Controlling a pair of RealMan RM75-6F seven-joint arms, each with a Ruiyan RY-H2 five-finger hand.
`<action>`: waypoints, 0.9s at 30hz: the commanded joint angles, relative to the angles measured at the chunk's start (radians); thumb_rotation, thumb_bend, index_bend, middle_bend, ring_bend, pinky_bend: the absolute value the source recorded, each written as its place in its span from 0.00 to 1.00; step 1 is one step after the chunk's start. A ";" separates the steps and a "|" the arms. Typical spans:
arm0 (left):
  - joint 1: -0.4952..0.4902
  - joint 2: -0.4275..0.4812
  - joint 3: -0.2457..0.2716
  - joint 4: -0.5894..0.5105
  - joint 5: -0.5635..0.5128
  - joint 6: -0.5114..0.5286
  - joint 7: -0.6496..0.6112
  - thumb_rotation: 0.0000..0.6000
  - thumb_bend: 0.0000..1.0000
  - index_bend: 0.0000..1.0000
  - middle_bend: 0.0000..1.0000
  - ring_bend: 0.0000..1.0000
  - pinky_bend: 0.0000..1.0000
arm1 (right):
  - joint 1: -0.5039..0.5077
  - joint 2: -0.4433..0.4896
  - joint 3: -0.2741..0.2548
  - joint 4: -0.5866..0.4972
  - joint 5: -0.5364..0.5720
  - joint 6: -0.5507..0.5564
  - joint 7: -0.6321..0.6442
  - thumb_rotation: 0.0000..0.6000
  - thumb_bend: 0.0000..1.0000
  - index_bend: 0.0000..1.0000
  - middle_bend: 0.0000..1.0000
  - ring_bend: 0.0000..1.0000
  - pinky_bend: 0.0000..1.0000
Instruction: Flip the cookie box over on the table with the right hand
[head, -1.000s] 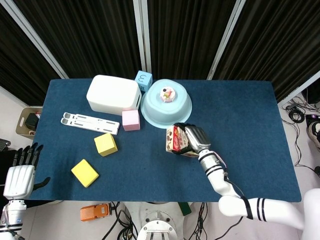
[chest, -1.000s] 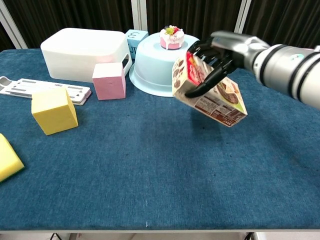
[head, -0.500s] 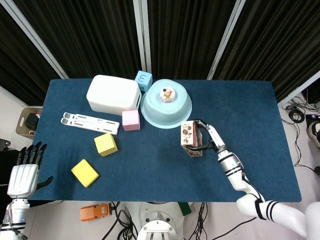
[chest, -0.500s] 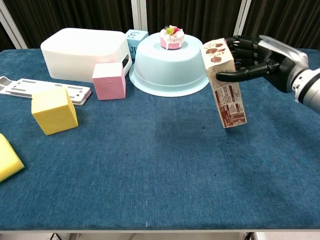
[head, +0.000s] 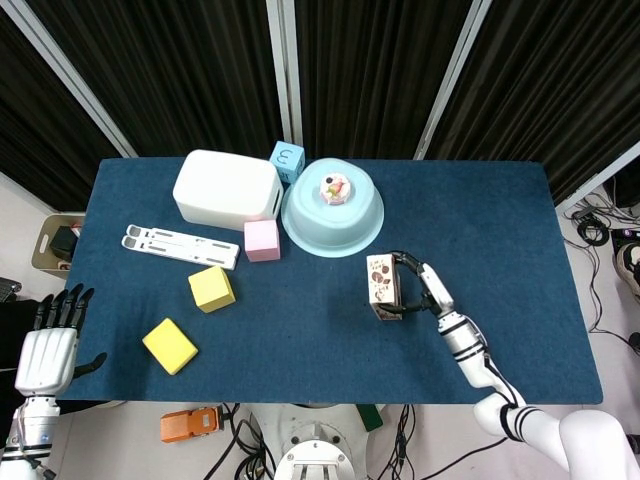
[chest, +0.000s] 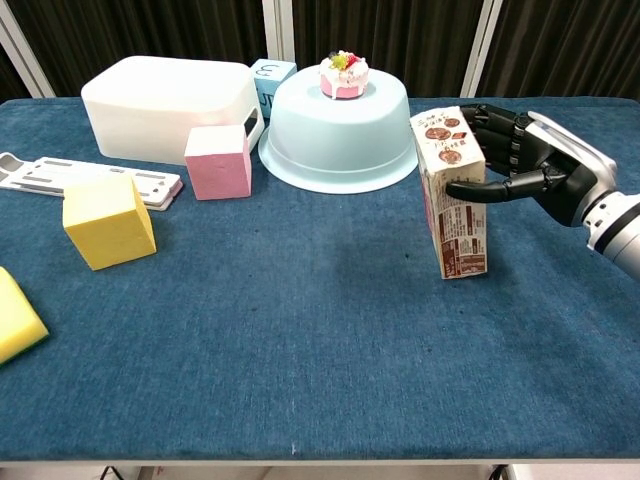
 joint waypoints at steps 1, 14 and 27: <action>-0.001 0.000 -0.001 0.001 0.000 0.000 -0.001 1.00 0.13 0.00 0.00 0.00 0.00 | -0.006 -0.004 -0.015 0.016 -0.004 0.008 0.011 1.00 0.14 0.19 0.35 0.15 0.15; -0.006 0.000 -0.002 0.004 0.001 -0.003 -0.005 1.00 0.13 0.00 0.00 0.00 0.00 | -0.070 0.114 -0.074 -0.042 -0.024 0.100 -0.098 1.00 0.14 0.00 0.00 0.00 0.00; -0.013 -0.003 -0.002 -0.001 0.004 -0.007 0.003 1.00 0.13 0.00 0.00 0.00 0.00 | -0.051 0.626 -0.050 -0.803 0.105 -0.080 -0.782 1.00 0.07 0.00 0.00 0.00 0.00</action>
